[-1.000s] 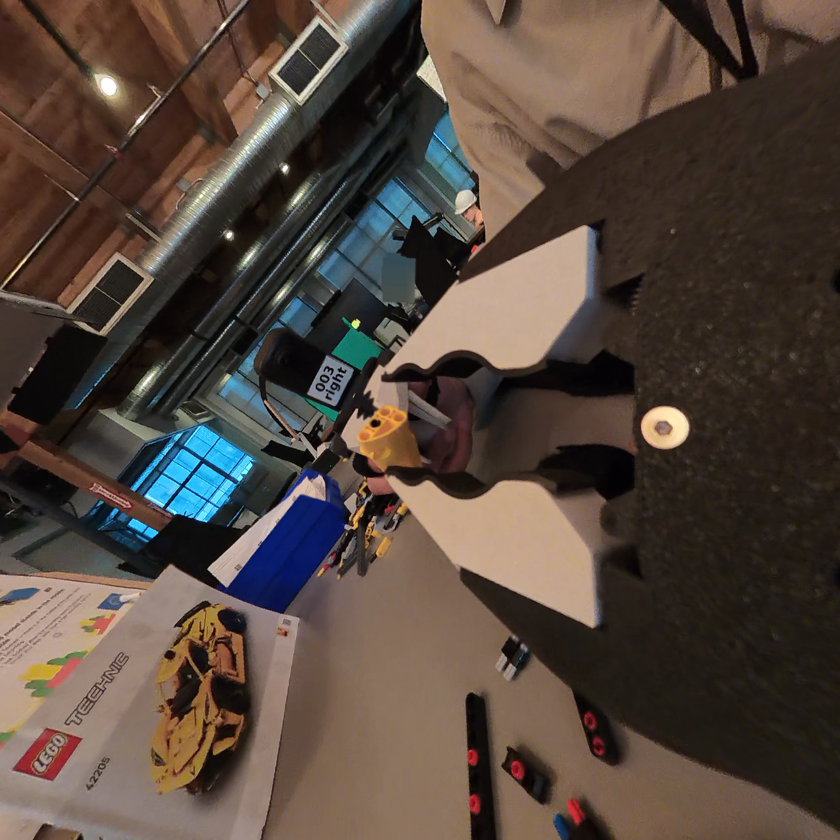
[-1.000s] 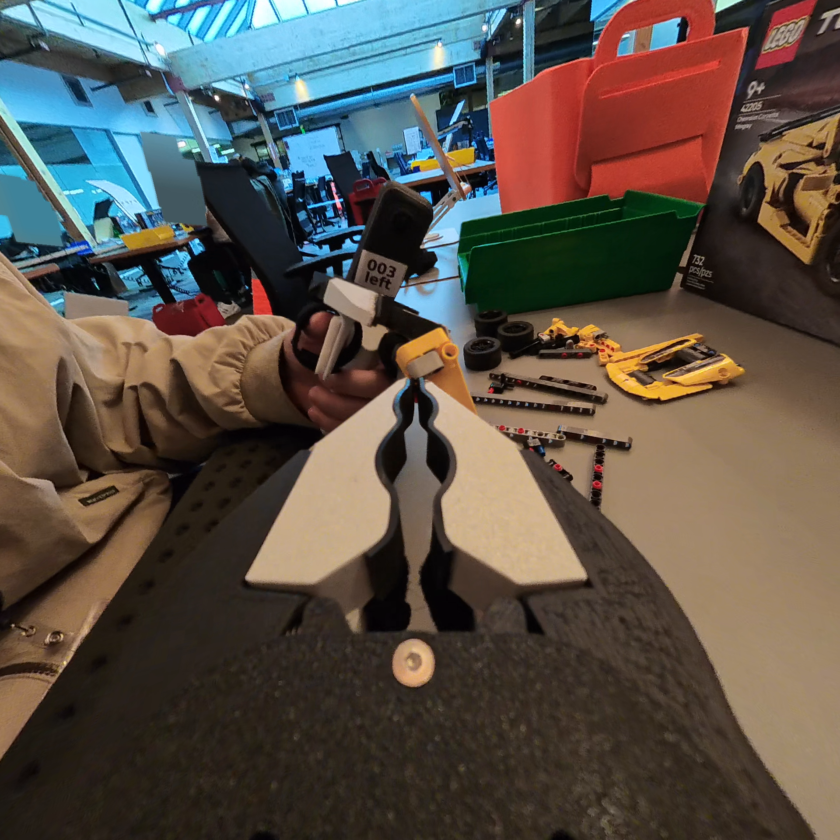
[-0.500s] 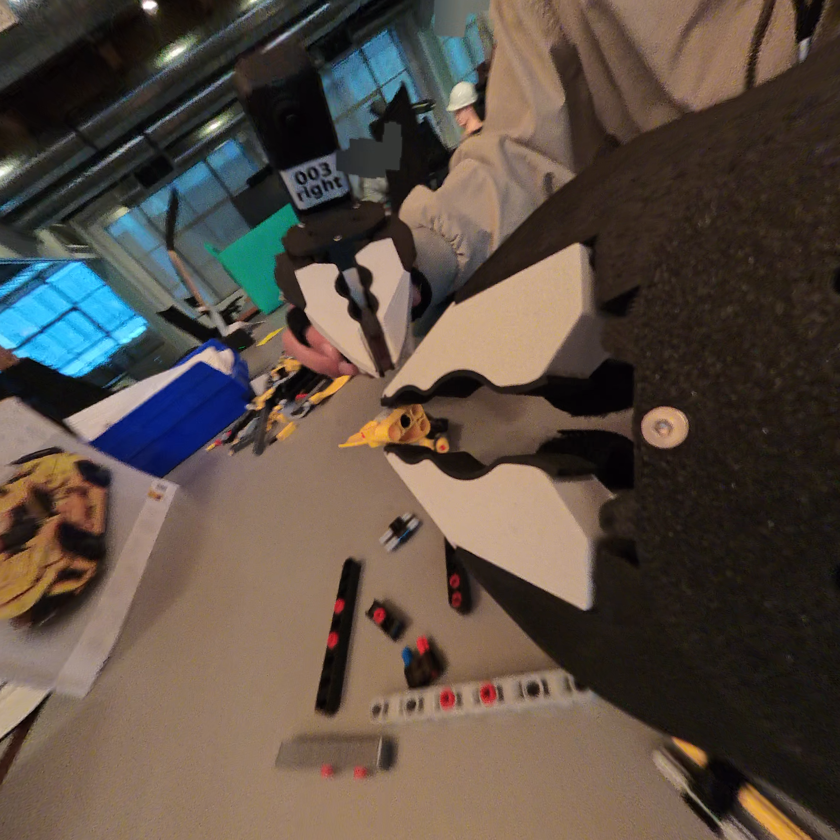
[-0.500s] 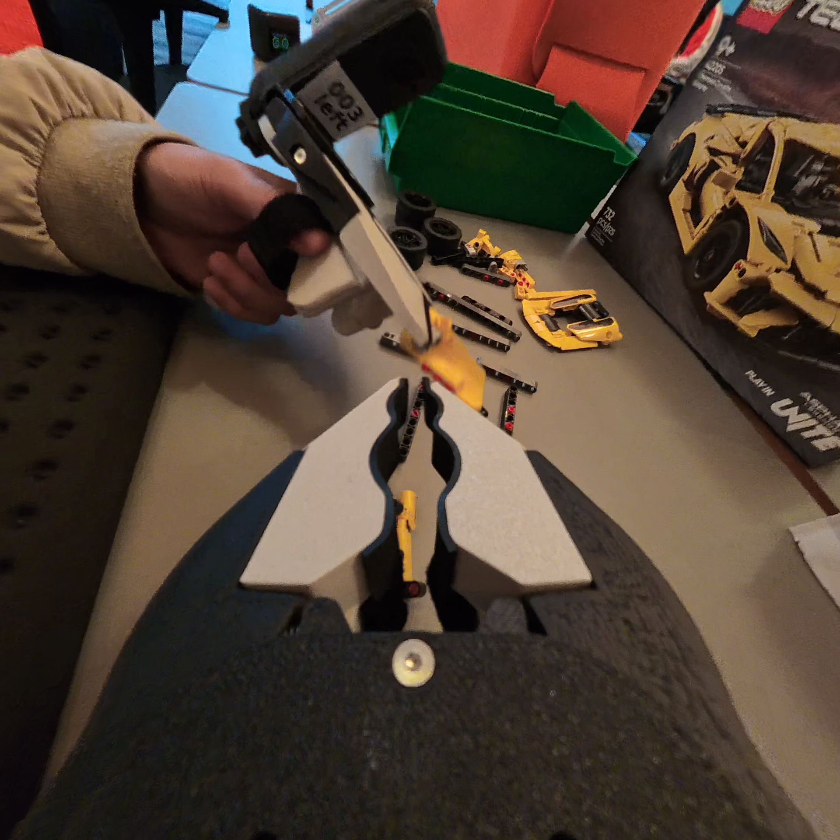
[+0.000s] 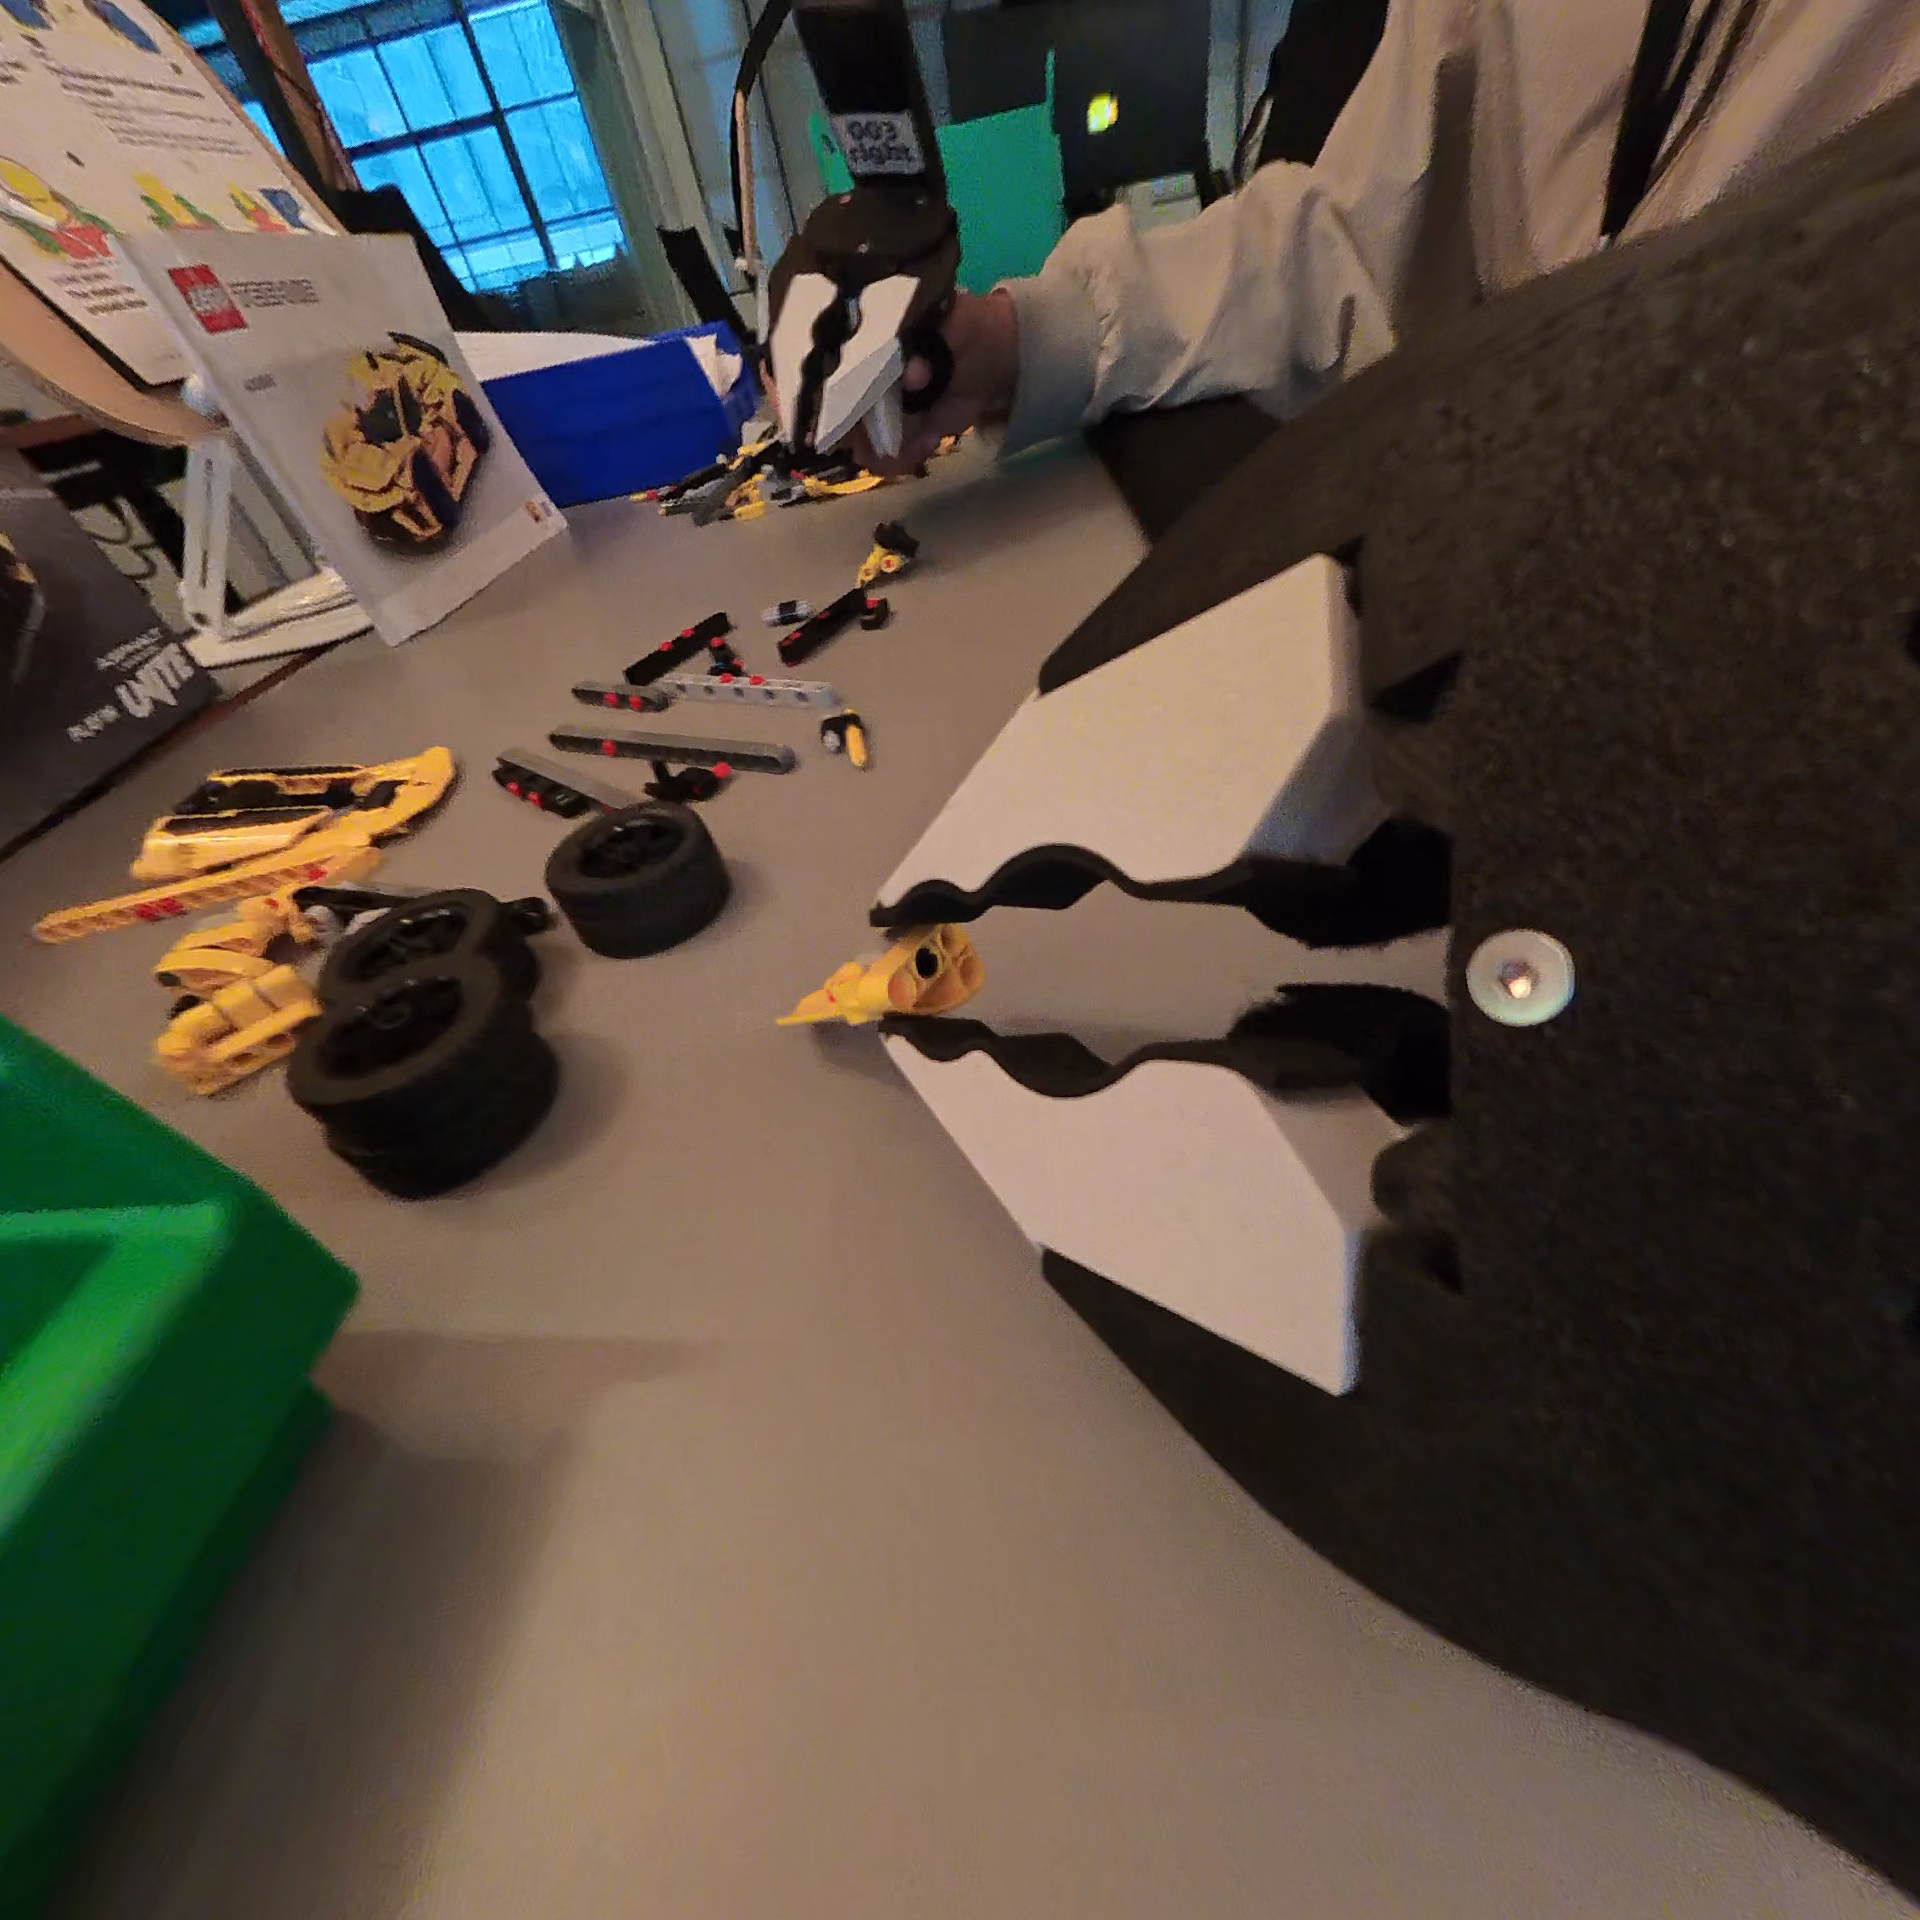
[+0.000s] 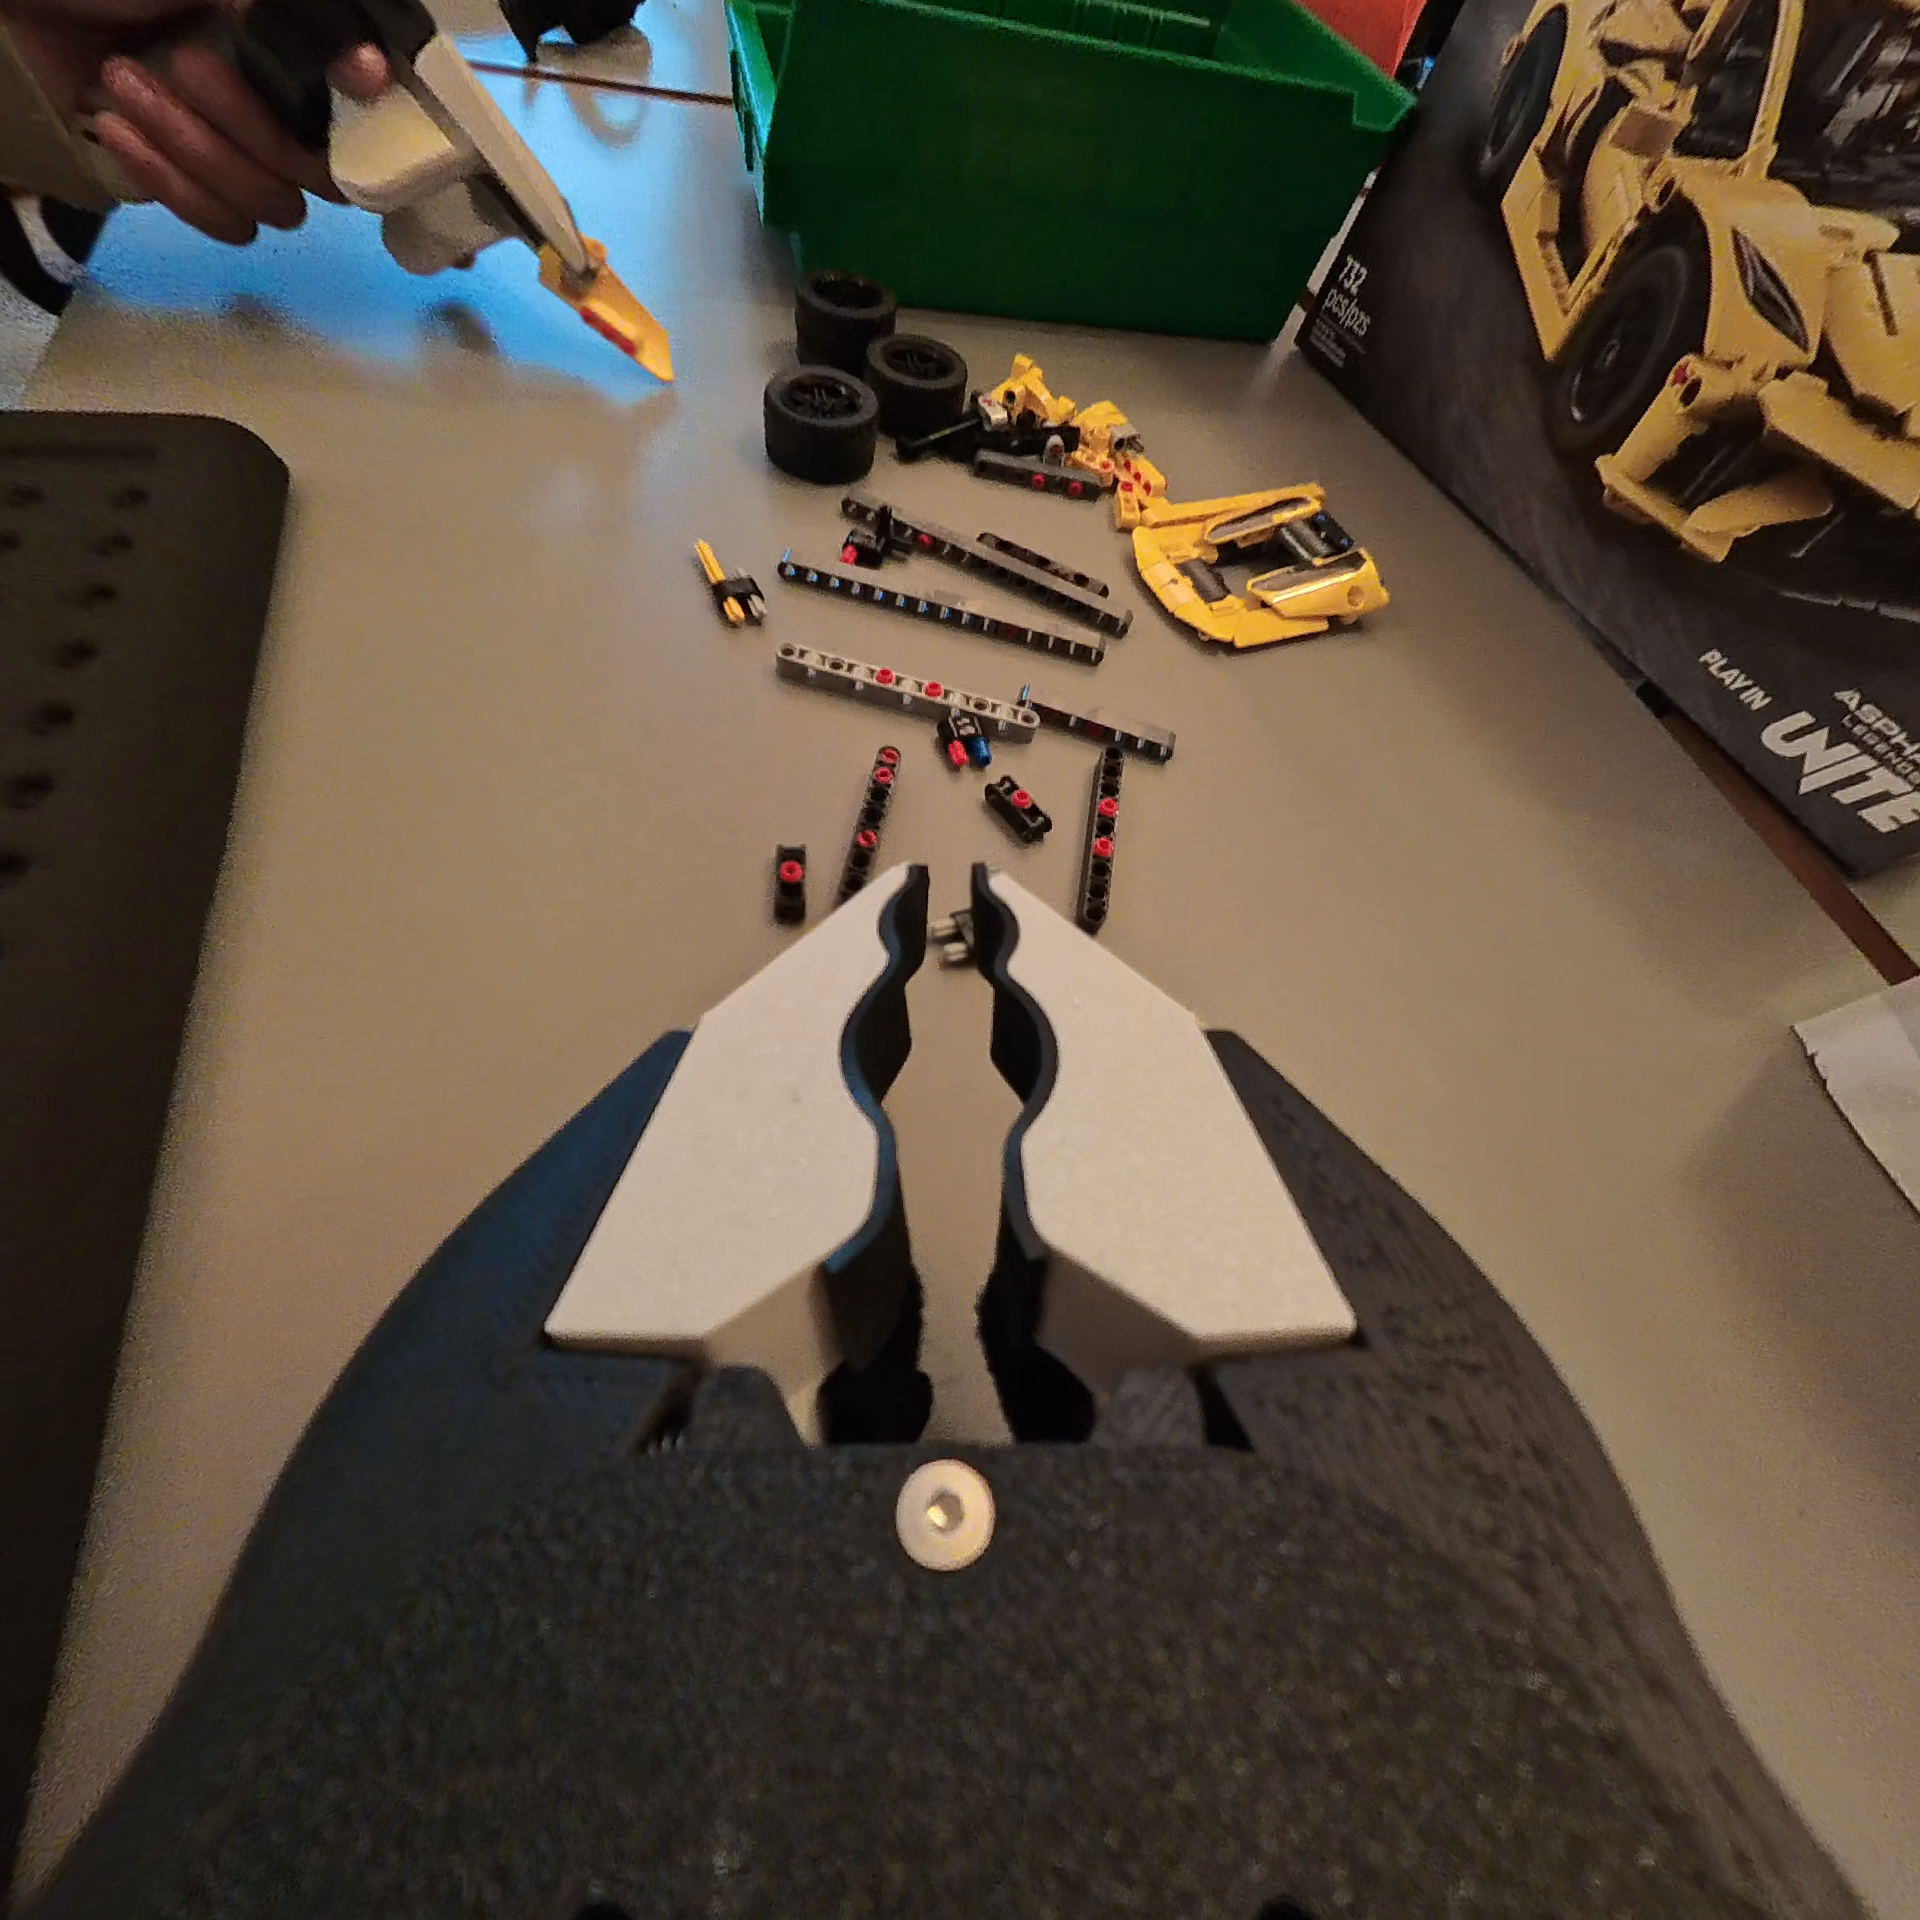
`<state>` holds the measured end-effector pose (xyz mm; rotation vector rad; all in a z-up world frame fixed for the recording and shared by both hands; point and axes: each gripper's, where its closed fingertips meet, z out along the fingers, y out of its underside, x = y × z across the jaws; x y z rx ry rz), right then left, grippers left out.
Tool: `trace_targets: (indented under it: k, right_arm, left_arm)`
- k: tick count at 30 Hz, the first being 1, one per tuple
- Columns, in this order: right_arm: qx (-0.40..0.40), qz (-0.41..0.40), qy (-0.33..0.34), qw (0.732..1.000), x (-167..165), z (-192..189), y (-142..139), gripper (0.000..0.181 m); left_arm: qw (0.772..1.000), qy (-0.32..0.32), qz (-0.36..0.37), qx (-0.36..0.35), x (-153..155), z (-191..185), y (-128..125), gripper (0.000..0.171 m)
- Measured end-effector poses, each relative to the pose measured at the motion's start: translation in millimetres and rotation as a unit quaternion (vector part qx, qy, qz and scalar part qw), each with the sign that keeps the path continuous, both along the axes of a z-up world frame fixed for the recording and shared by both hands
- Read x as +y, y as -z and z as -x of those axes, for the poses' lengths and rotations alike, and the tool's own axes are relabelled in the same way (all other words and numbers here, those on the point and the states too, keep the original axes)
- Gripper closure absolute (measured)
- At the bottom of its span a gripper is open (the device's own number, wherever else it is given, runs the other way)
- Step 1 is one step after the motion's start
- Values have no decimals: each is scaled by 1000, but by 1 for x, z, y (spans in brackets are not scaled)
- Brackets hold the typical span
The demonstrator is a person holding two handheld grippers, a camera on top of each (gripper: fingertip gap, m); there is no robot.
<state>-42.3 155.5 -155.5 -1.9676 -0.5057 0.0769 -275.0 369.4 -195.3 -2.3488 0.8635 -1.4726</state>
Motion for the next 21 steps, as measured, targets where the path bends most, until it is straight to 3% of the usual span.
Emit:
trace_targets:
  k: [4,7,10,12,15,18,21]
  right_arm:
    - [5,11,8,1000,-1,-7,7,173]
    - [8,14,13,1000,-1,-11,9,173]
    - [11,20,16,1000,0,-14,10,173]
    - [14,21,13,1000,0,-12,10,173]
    - [17,31,4,999,0,-9,16,173]
    - [12,40,-1,999,-2,-8,21,173]
    - [19,38,-2,999,-3,-9,18,173]
  left_arm:
    - [999,10,-17,30,1,2,6,143]
    - [990,-10,-120,70,20,3,-11,135]
    - [949,5,-310,55,39,-31,-71,136]
    - [914,63,-394,77,44,-72,-87,136]
    - [860,218,-426,180,55,-133,-58,136]
    - [781,376,-423,262,72,-168,-19,133]
    - [752,458,-382,279,78,-191,0,132]
